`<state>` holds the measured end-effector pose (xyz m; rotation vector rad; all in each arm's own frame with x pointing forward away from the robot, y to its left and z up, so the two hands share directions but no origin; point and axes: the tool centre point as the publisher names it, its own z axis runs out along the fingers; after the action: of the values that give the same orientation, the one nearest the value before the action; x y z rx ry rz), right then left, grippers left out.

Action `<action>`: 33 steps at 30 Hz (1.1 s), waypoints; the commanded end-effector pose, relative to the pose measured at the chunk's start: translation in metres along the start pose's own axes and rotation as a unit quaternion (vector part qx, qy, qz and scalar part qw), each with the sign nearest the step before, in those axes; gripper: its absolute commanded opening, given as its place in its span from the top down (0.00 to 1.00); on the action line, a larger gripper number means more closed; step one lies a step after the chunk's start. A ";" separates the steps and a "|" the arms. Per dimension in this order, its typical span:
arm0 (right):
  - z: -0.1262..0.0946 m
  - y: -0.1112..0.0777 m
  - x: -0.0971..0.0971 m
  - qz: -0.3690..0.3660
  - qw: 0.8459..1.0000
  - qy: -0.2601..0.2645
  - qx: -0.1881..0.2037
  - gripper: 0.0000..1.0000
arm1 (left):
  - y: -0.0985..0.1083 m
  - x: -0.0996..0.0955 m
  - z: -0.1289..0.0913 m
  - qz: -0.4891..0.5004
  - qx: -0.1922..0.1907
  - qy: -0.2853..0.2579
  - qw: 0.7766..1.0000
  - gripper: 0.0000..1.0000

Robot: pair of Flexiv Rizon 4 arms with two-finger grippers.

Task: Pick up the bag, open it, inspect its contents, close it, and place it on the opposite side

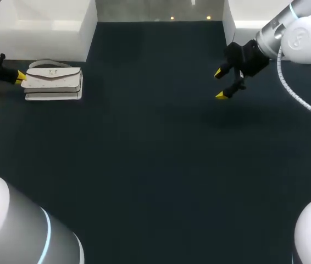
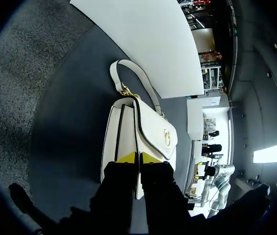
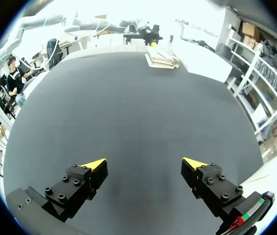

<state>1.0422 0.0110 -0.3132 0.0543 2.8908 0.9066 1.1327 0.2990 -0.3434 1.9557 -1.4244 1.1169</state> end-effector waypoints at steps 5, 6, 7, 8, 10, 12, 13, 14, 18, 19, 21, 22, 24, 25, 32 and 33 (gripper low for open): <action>0.000 0.000 0.000 -0.001 1.000 0.000 -0.001 0.00 | 0.020 0.006 0.017 0.006 -0.160 0.010 0.987 1.00; 0.000 0.000 0.000 -0.001 1.000 0.000 -0.001 0.00 | 0.024 0.008 0.020 0.008 -0.166 0.014 0.986 1.00; 0.000 0.000 0.000 -0.001 1.000 0.000 -0.001 0.00 | 0.027 0.010 0.023 0.009 -0.167 0.015 0.986 1.00; 0.000 0.000 0.000 -0.001 1.000 0.000 -0.001 0.00 | 0.030 0.013 0.026 0.011 -0.168 0.013 0.986 1.00; 0.000 0.000 0.000 -0.001 1.000 0.000 -0.001 0.00 | 0.038 0.017 0.030 0.012 -0.172 0.020 0.985 1.00; 0.000 0.000 0.000 -0.001 1.000 0.000 -0.001 0.00 | 0.046 0.021 0.035 0.013 -0.174 0.024 0.984 1.00; 0.000 0.000 0.000 -0.001 1.000 0.000 -0.001 0.00 | 0.050 0.024 0.038 0.016 -0.175 0.020 0.984 1.00; 0.000 0.000 0.000 -0.001 1.000 0.000 -0.001 0.00 | 0.054 0.026 0.041 0.016 -0.176 0.019 0.984 1.00; 0.000 0.000 0.000 -0.001 1.000 0.000 -0.001 0.00 | 0.064 0.033 0.047 0.020 -0.175 0.020 0.984 0.98; 0.000 0.000 0.000 -0.001 1.000 0.000 -0.001 0.00 | 0.065 0.035 0.048 0.022 -0.170 0.017 0.985 0.95; 0.000 0.000 0.000 -0.001 1.000 0.000 -0.001 0.00 | 0.067 0.037 0.049 0.021 -0.169 0.019 0.985 0.91; 0.000 0.000 0.000 -0.001 1.000 0.000 -0.001 0.00 | 0.068 0.038 0.049 0.023 -0.167 0.017 0.985 0.89; 0.000 0.000 0.000 -0.001 1.000 0.000 -0.001 0.00 | 0.068 0.038 0.047 0.022 -0.167 0.017 0.986 0.72; 0.000 0.000 0.000 -0.001 1.000 0.000 -0.001 0.00 | 0.067 0.039 0.045 0.022 -0.166 0.016 0.986 0.65; 0.000 0.000 0.000 -0.001 1.000 0.000 -0.001 0.00 | 0.053 0.040 0.032 0.031 -0.187 -0.002 0.982 0.57; 0.000 0.000 0.000 -0.001 1.000 0.000 -0.001 0.00 | 0.051 0.039 0.032 0.031 -0.196 -0.002 0.980 0.57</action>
<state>1.0423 0.0110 -0.3133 0.0544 2.8908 0.9068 1.0913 0.2293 -0.3361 1.7640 -1.5471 0.9387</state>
